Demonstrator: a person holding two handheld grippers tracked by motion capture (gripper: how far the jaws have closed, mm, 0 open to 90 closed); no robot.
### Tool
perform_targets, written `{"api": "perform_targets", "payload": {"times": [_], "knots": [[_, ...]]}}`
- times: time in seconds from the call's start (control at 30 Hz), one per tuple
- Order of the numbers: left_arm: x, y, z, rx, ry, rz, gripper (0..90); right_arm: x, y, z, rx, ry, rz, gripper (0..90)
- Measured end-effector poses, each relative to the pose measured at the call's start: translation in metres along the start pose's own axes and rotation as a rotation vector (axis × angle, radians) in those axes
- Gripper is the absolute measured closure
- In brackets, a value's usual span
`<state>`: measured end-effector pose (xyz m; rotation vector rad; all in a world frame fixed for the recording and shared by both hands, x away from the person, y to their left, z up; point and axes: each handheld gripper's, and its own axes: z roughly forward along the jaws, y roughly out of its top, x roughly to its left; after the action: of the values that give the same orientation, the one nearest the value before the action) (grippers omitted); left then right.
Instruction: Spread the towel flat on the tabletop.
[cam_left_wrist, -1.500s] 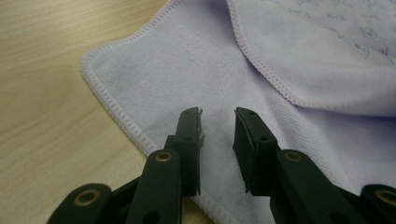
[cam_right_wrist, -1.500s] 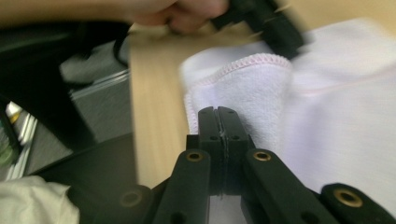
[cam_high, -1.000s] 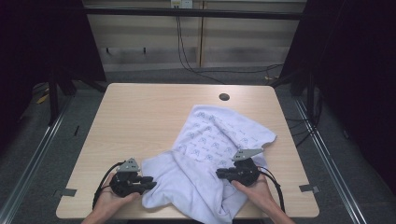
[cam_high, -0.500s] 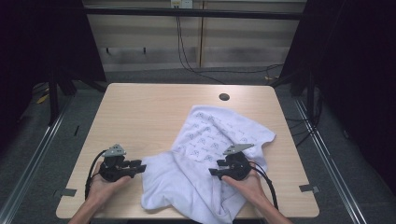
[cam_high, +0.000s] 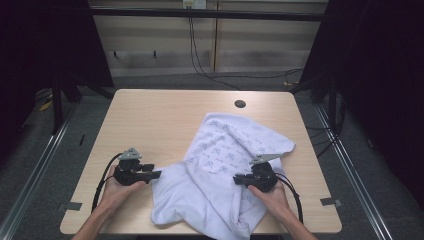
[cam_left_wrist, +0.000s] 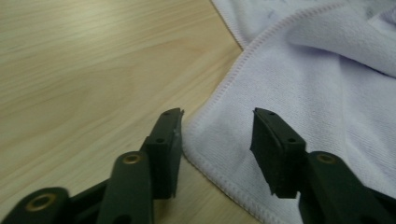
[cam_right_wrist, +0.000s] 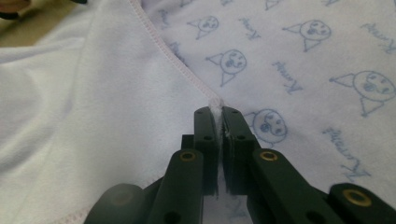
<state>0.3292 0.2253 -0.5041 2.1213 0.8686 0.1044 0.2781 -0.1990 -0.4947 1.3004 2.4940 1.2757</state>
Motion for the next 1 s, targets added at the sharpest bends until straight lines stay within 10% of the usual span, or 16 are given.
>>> {"api": "perform_targets", "payload": {"times": [0.2, 0.33, 0.57, 1.0], "knots": [[-0.01, -0.004, -0.005, 0.026, -0.061, 0.023, 84.8, 0.003, -0.002, -0.02, -0.052, 0.025, -0.01, 85.9], [-0.018, -0.004, -0.026, -0.077, -0.128, -0.011, 84.8, 0.008, -0.003, -0.038, -0.09, 0.03, -0.042, 85.9], [-0.053, -0.006, -0.068, -0.171, -0.184, 0.055, 84.9, 0.02, -0.005, -0.101, -0.237, 0.063, -0.069, 86.0], [-0.105, -0.058, -0.121, -0.136, -0.3, 0.127, 84.9, 0.082, -0.07, -0.14, -0.154, 0.217, -0.166, 84.8]]}}
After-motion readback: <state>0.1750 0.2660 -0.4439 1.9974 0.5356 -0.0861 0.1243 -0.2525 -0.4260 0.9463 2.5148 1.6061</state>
